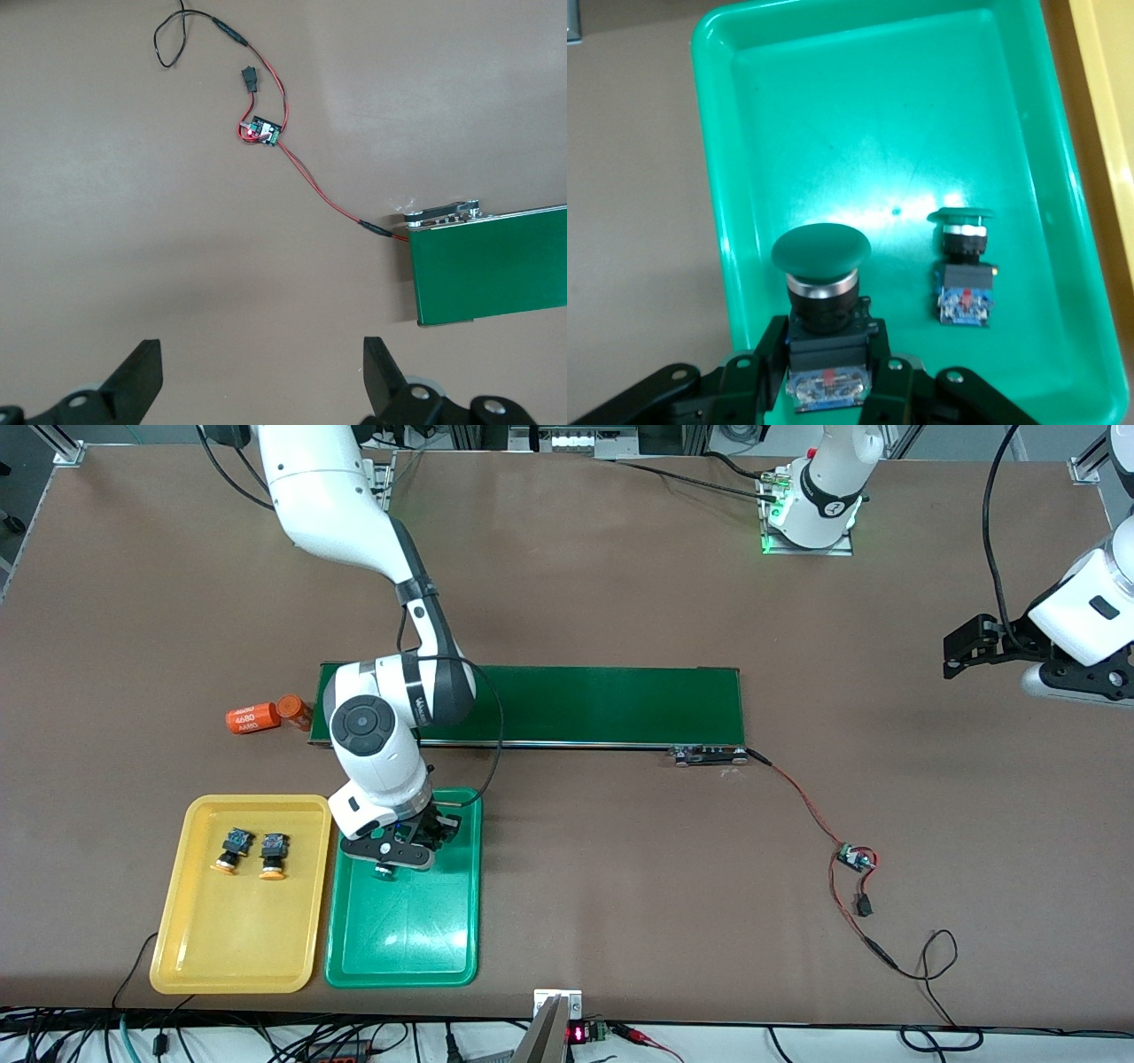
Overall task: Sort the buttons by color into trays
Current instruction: 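Release the green button in the green tray and raise the right gripper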
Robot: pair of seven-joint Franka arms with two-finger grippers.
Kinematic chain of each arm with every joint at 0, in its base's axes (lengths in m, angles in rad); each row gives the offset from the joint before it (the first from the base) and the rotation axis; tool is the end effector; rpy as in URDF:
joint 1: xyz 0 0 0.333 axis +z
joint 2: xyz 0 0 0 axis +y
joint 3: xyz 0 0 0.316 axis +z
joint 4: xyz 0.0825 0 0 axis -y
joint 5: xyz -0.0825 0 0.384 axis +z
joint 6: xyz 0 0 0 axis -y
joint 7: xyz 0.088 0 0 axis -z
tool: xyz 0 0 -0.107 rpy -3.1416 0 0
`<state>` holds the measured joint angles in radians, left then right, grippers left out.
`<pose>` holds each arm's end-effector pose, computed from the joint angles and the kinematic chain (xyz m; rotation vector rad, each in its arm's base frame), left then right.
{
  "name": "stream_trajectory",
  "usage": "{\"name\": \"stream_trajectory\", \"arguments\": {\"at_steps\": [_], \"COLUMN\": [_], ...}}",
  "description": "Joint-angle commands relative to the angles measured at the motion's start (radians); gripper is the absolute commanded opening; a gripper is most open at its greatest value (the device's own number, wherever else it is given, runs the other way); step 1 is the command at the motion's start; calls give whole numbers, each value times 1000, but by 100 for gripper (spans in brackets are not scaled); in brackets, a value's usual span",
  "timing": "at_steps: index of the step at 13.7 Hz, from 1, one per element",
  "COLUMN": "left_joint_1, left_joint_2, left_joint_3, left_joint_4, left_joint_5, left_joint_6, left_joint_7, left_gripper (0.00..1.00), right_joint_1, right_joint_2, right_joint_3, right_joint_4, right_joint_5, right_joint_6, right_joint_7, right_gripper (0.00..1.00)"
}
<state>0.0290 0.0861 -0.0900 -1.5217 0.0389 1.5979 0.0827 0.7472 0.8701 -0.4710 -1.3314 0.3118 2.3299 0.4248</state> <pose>0.5823 -0.0292 0.6013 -3.1024 0.2248 0.0154 0.6991 0.2993 0.2656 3.1021 -0.2375 0.3743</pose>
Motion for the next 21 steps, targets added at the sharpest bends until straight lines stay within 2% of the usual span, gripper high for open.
{"name": "stream_trajectory", "arguments": {"at_steps": [1, 4, 10, 11, 12, 16, 19, 21], "left_joint_1": [2, 2, 2, 2, 2, 3, 5, 5], "left_joint_2": [-5, -6, -6, -6, -6, -6, -6, -8], "left_joint_3": [-5, -5, -8, -8, -8, -8, -8, -7], "left_joint_4": [2, 2, 2, 2, 3, 2, 3, 3], "left_joint_5": [1, 1, 1, -1, -1, -1, -1, 6], "left_joint_6": [-9, -9, -10, -12, -12, -15, -27, -35], "left_joint_7": [-6, -8, -6, -6, -8, -6, -6, -9], "left_gripper": [100, 100, 100, 100, 100, 100, 100, 100], "right_joint_1": [-35, -40, -46, -48, -49, -34, -34, -28], "right_joint_2": [35, 73, 127, 127, 122, 58, -46, -114], "right_joint_3": [25, 25, 25, 25, 25, 20, 2, -46], "right_joint_4": [41, 84, 86, 86, 86, 86, 86, 86], "right_joint_5": [18, 17, 15, 16, 18, 18, 10, 4], "right_joint_6": [28, 28, 74, 74, 72, -7, -195, -308], "right_joint_7": [-34, -31, -34, -32, -24, -20, -24, -34], "right_gripper": [27, 27, 28, 54, 100, 100, 100, 100]}}
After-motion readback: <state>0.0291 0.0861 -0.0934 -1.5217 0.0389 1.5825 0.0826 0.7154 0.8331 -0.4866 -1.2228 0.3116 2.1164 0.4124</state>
